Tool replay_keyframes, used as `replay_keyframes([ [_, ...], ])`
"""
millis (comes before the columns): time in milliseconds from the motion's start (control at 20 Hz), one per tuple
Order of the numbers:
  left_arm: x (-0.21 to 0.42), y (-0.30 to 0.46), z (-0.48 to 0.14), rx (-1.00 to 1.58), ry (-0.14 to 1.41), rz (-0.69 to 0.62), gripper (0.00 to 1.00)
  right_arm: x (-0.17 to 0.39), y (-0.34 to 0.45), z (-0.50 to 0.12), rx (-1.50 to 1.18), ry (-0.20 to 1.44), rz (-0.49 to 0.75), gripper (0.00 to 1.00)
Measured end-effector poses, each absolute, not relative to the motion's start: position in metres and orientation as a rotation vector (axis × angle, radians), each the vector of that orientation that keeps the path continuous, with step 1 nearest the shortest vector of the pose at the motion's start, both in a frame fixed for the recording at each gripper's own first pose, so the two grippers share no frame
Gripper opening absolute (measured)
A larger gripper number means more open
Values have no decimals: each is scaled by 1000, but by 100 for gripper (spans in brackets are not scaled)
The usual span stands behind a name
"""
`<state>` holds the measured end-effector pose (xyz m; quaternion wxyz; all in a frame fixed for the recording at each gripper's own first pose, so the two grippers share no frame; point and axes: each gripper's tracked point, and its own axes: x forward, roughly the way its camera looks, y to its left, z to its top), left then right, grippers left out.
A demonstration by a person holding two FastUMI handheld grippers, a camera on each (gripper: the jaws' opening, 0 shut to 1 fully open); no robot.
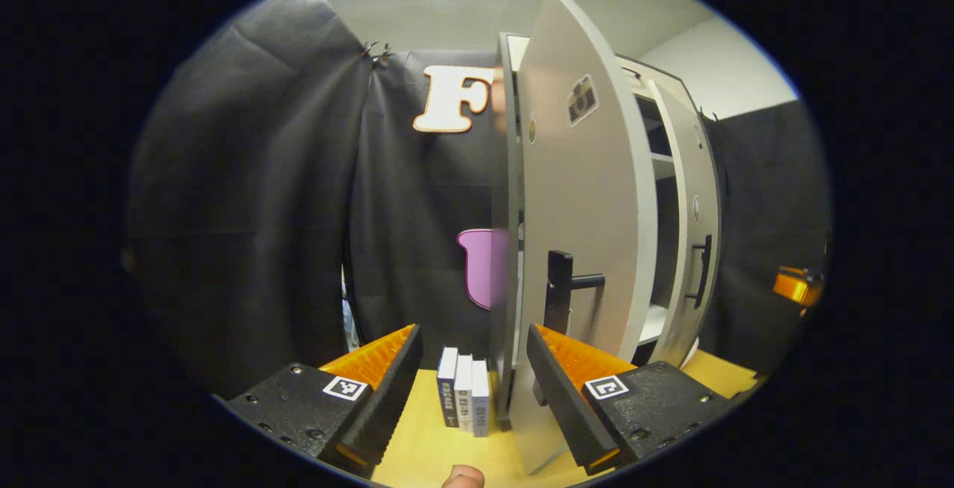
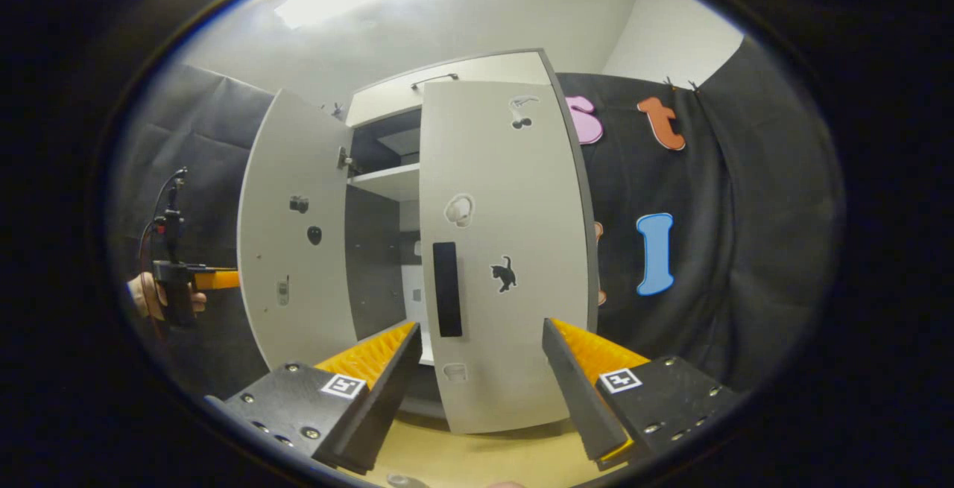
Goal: Grasp the bottle in the cabinet with the left hand and place it on the coaster, then close the right door with the right hand and the left door with the left hand.
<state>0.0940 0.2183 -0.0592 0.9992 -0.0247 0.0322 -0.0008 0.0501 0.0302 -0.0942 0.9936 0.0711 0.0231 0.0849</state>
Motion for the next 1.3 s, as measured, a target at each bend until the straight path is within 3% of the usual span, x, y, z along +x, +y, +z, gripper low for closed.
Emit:
replay_keyframes([
  [50, 95, 222, -58, -11, 69, 25, 89, 47, 31, -96, 142, 47, 176, 98],
  [200, 95, 221, -56, 18, 53, 99, 93, 49, 29, -97, 132, 50, 180, 98],
  [250, 93, 220, -57, 2, 54, 101, 89, 51, 29, -97, 133, 52, 177, 98],
  [350, 91, 212, -59, -13, 57, 87, 91, 56, 29, -92, 141, 44, 180, 94],
  [450, 91, 198, -58, -6, 59, 66, 89, 60, 30, -90, 146, 34, 178, 94],
  [500, 92, 192, -57, -9, 60, 57, 91, 62, 31, -91, 148, 36, 175, 98],
  [550, 92, 186, -58, -11, 61, 48, 91, 63, 33, -93, 152, 42, 173, 94],
  [600, 92, 181, -57, -15, 59, 44, 91, 65, 36, -94, 157, 47, 175, 98],
  [700, 94, 170, -57, -17, 57, 43, 91, 67, 40, -93, 157, 52, 179, 94],
  [750, 94, 167, -57, -14, 57, 50, 91, 66, 40, -93, 153, 51, 179, 98],
  [850, 96, 159, -57, -14, 55, 45, 91, 67, 38, -92, 147, 48, 173, 94],
  [900, 96, 155, -58, -23, 57, 39, 91, 67, 37, -92, 146, 49, 169, 98],
  [1300, 104, 127, -58, -52, 60, -18, 91, 66, 26, -97, 138, 61, 142, 98],
])
